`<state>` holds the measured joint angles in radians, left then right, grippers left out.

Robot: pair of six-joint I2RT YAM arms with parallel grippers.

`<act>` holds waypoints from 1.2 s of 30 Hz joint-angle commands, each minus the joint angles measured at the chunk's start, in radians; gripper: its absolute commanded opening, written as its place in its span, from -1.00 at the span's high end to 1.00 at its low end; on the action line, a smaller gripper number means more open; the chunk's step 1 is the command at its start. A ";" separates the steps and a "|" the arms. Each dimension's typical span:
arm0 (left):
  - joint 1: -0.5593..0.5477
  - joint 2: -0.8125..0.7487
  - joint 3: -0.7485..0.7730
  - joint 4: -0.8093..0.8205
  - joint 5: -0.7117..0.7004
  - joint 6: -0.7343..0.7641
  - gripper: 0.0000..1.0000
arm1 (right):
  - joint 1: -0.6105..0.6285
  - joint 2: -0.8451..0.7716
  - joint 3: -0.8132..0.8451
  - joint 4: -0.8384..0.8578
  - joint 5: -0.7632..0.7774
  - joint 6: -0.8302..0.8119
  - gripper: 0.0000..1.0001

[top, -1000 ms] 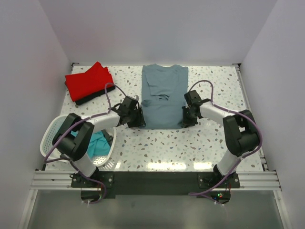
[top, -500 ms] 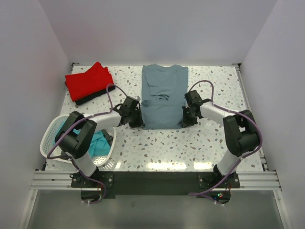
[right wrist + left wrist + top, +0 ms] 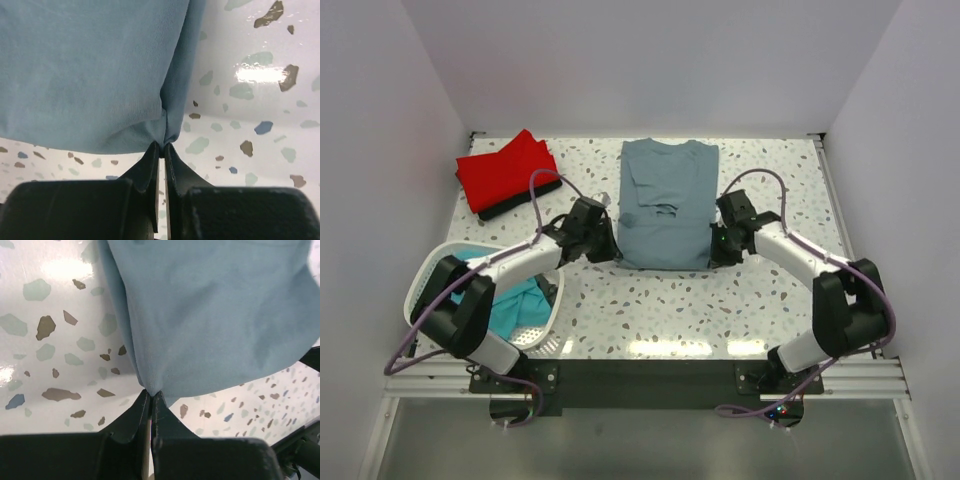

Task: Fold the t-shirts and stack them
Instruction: Fold the tshirt

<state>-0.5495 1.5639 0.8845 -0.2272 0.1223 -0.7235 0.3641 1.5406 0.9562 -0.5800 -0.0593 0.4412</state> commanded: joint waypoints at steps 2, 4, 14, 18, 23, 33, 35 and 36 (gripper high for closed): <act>-0.001 -0.136 0.030 -0.072 -0.038 -0.019 1.00 | -0.004 -0.115 0.045 -0.127 0.041 0.010 1.00; 0.000 -0.171 0.042 -0.116 -0.038 -0.014 1.00 | -0.002 -0.145 0.059 -0.150 0.044 0.008 1.00; -0.004 -0.337 0.076 -0.302 -0.016 -0.005 1.00 | 0.009 -0.330 0.157 -0.351 0.056 0.005 1.00; -0.024 -0.422 0.080 -0.372 0.000 -0.022 1.00 | 0.041 -0.416 0.168 -0.425 0.078 0.027 1.00; -0.076 -0.505 0.090 -0.432 -0.006 -0.074 1.00 | 0.065 -0.502 0.207 -0.509 0.088 0.073 1.00; -0.081 -0.464 0.041 -0.249 0.014 -0.122 1.00 | 0.068 -0.421 0.292 -0.411 0.205 0.082 1.00; -0.069 -0.414 0.045 -0.201 0.022 -0.116 1.00 | 0.065 -0.387 0.293 -0.356 0.230 0.082 1.00; -0.064 -0.398 0.047 -0.184 0.025 -0.110 1.00 | 0.065 -0.375 0.291 -0.336 0.233 0.085 1.00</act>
<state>-0.6331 1.1114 0.9314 -0.5144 0.1436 -0.8291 0.4347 1.1355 1.2137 -0.9932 0.0746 0.5236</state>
